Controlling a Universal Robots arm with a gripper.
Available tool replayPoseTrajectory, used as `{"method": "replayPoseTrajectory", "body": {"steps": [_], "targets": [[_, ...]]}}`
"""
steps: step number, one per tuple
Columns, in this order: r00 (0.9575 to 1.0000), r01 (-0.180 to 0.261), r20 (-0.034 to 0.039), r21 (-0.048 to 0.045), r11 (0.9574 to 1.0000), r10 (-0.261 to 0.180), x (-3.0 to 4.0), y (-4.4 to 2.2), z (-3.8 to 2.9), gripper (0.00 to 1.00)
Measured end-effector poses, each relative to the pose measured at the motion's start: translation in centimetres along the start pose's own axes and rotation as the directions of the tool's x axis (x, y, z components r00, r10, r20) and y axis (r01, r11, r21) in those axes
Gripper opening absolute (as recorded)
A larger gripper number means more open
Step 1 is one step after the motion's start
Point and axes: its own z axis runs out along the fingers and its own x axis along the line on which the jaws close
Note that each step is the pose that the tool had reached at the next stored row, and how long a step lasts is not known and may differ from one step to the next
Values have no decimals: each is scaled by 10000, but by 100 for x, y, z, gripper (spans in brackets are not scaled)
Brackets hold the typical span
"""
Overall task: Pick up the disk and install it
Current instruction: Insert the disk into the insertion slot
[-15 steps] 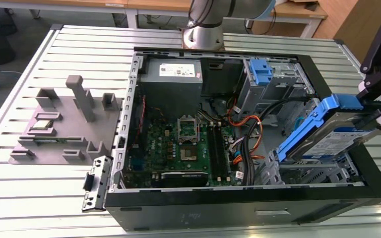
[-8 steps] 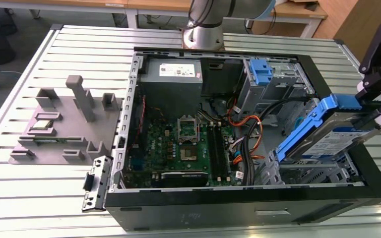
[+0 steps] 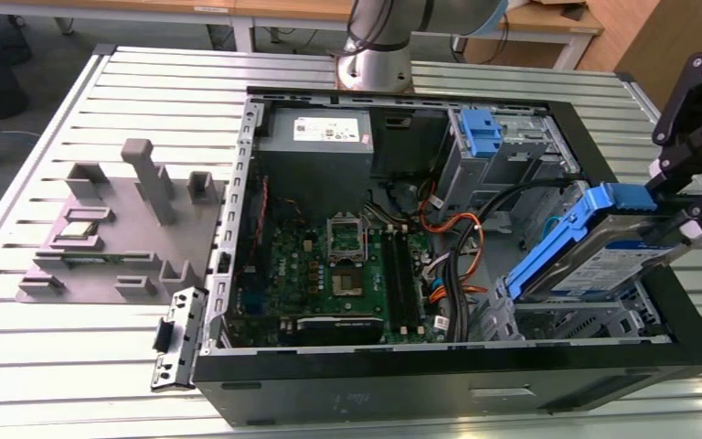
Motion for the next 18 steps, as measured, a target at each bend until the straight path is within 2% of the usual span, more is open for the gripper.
{"method": "replayPoseTrajectory", "body": {"steps": [18], "targets": [[10000,0,1,0,10000,0,27,-20,321,35]]}}
